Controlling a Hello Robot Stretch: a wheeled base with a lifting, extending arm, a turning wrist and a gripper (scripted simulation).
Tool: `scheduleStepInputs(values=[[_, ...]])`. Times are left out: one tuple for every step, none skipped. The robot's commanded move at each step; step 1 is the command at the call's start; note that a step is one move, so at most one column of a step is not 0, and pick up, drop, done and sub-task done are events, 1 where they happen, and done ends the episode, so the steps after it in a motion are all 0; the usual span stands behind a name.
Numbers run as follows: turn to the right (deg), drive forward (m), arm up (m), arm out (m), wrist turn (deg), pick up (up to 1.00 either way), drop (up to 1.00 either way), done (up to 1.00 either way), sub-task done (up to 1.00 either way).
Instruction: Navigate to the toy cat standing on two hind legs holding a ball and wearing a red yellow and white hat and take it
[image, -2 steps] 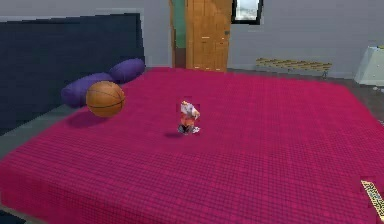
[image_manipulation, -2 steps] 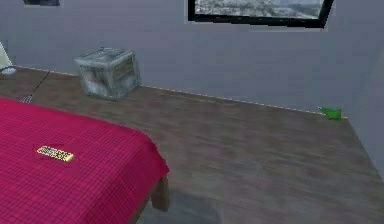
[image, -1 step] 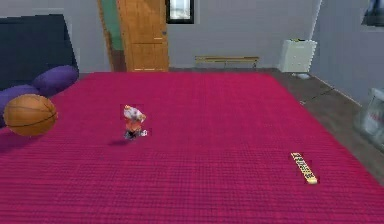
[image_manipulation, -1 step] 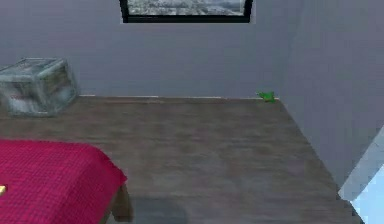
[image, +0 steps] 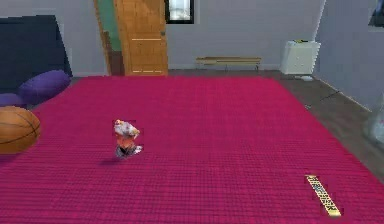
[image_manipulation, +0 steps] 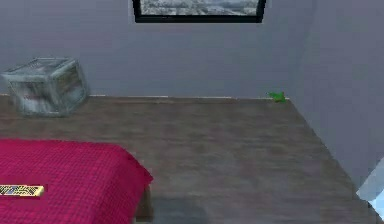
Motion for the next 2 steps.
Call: scheduleStepInputs(values=[[-45.0, 0.00, 0.00, 0.00, 0.0, 0.00, 0.00, 0.00, 0.00], [-45.0, 0.00, 0.00, 0.00, 0.0, 0.00, 0.00, 0.00, 0.00]])
